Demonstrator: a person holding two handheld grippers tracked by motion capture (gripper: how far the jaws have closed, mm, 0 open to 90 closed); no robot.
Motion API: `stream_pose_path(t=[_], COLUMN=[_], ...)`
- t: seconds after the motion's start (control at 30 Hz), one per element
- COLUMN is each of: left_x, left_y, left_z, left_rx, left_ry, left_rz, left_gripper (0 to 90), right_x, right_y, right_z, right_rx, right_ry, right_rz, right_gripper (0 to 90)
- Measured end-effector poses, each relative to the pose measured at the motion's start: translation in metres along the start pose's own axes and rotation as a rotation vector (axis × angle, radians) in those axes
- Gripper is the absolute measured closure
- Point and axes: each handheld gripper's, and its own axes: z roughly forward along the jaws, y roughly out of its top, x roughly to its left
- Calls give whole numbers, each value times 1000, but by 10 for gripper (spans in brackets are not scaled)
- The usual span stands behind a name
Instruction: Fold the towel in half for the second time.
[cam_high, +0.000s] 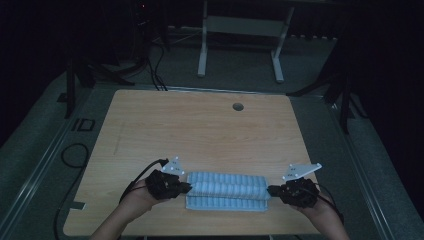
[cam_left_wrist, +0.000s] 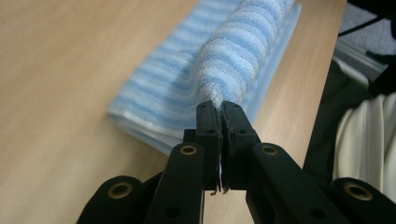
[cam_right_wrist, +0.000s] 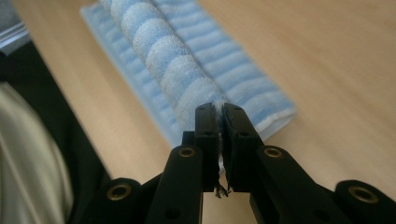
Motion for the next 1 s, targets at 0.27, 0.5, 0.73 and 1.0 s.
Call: stream_pose_path(t=[0.27,0.5,0.73,1.0], left_x=[-8,-6,4,11], left_y=[-23,-14,0,-1], left_z=[23,12,24,58], left_rx=[40,67,19,72], left_ry=[-54,15,12,-1], left_rz=[-33,-3,-18,-16], left_gripper=[859,547,433,407], right_x=[0,1,-2,-13], right_y=[-16,-15,3,4], right_z=[10,2,24,66], right_rx=[27,11,8,86], right_ry=[28,18,31,27], right_rz=[40,51,37,23], right_gripper=[845,655,554,500])
